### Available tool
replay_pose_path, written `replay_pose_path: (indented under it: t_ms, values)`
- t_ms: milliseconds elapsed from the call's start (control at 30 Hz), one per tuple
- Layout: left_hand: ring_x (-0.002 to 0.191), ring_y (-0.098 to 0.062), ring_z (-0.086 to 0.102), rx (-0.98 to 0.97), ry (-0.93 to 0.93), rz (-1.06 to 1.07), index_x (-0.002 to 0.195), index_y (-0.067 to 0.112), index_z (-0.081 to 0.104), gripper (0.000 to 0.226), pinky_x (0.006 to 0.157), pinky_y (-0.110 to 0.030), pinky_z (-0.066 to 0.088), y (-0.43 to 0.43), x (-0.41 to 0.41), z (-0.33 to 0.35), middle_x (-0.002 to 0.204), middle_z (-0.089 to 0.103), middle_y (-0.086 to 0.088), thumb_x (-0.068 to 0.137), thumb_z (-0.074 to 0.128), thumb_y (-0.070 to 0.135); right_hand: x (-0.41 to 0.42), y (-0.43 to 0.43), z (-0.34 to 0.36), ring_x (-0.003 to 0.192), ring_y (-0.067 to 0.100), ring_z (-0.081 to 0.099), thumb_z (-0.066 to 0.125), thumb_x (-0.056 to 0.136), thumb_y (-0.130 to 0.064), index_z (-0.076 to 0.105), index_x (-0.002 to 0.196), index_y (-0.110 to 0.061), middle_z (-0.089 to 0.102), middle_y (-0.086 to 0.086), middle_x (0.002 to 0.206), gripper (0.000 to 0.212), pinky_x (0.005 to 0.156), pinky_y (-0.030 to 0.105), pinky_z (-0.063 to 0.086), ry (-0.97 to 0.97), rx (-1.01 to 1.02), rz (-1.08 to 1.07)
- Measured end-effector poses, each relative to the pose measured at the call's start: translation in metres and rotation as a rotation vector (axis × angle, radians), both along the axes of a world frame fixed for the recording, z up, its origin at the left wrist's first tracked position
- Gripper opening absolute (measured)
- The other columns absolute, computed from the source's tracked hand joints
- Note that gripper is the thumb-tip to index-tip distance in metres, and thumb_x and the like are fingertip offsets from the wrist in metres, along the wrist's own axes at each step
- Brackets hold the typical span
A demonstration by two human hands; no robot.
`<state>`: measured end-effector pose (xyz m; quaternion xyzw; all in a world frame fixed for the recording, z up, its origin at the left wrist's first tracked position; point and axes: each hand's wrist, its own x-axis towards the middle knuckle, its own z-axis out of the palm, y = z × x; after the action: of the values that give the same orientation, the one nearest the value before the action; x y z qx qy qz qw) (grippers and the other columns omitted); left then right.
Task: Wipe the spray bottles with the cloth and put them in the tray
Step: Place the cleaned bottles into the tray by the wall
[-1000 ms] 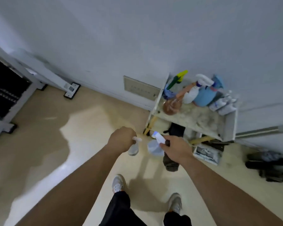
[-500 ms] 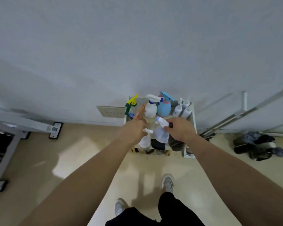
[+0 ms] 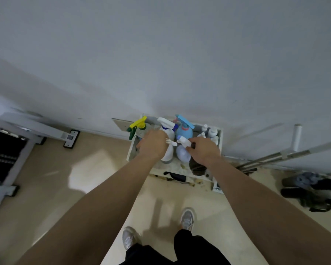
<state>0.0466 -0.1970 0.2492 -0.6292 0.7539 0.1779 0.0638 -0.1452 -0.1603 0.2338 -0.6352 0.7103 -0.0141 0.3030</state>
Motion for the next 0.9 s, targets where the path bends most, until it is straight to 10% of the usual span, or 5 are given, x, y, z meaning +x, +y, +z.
replay_pose_path:
  t_ms: [333,600,900]
  values:
    - [0.122,-0.031,0.058,0.06,0.05,-0.009,0.14,0.025,0.055,0.047,0.095,-0.047,0.053,0.004,0.001,0.014,0.133,0.063,-0.008,0.094,0.06,0.026,-0.005,0.012,-0.014,0.107,0.024,0.062,0.065,0.09,-0.046,0.054,0.138,-0.027,0.068,0.001,0.116,0.053,0.078,0.031,0.046,-0.111,0.051,-0.149]
    - [0.1,-0.024,0.062,-0.239,0.225,-0.116,0.121,0.022,0.063,0.03,0.075,-0.036,0.052,0.025,0.005,0.066,0.122,0.06,0.0,0.093,0.063,0.033,-0.03,0.053,0.023,0.094,0.025,0.066,0.069,0.089,-0.052,0.07,0.106,-0.015,0.072,0.005,0.099,0.041,0.079,0.033,0.049,-0.329,-0.14,-0.474]
    - [0.095,-0.015,0.068,0.556,0.734,-0.047,0.094,0.023,0.066,0.028,0.085,-0.036,0.058,0.073,-0.071,0.054,0.097,0.069,0.004,0.079,0.084,0.037,-0.031,0.099,0.049,0.086,0.017,0.055,0.042,0.104,-0.048,0.058,0.101,-0.001,0.059,0.008,0.092,0.05,0.086,0.039,0.046,-0.749,-0.151,-0.779]
